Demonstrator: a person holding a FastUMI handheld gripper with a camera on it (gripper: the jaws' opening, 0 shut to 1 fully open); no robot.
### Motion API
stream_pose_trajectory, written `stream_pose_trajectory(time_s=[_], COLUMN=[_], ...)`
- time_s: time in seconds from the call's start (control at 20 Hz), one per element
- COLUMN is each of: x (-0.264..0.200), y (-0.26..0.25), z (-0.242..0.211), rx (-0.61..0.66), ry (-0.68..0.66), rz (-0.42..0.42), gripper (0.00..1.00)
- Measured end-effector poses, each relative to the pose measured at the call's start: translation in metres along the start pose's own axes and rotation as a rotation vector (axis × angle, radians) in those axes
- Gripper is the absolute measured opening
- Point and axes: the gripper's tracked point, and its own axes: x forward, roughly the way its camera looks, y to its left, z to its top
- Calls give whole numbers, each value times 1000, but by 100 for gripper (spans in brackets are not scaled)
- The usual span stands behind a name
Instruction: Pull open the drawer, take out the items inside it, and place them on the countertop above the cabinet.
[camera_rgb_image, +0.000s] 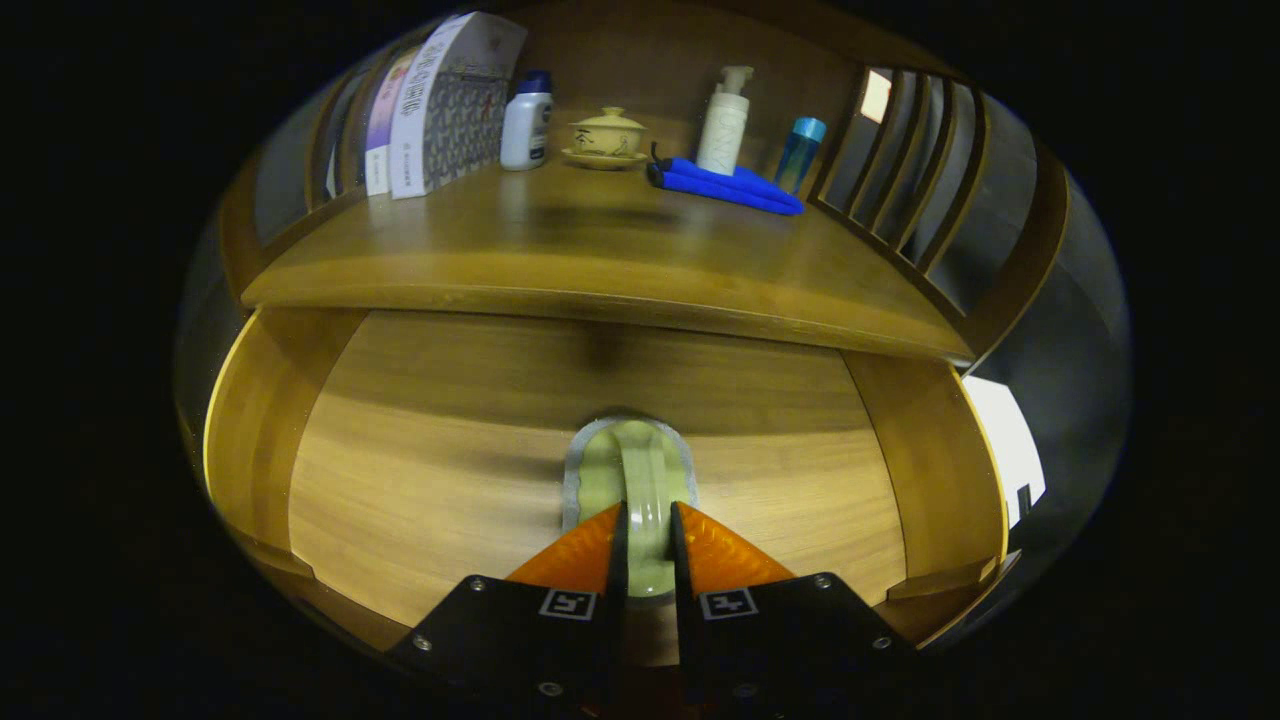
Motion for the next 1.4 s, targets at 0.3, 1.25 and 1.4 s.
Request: stream_pose_trajectory(time_s=[0.3,1.25,1.4], x=[-57,-71,-63], y=[-17,-29,-28], z=[13,156,175], rx=[-86,42,68], ry=[-205,-517,-553], rz=[-2,64,83], gripper=[17,17,17])
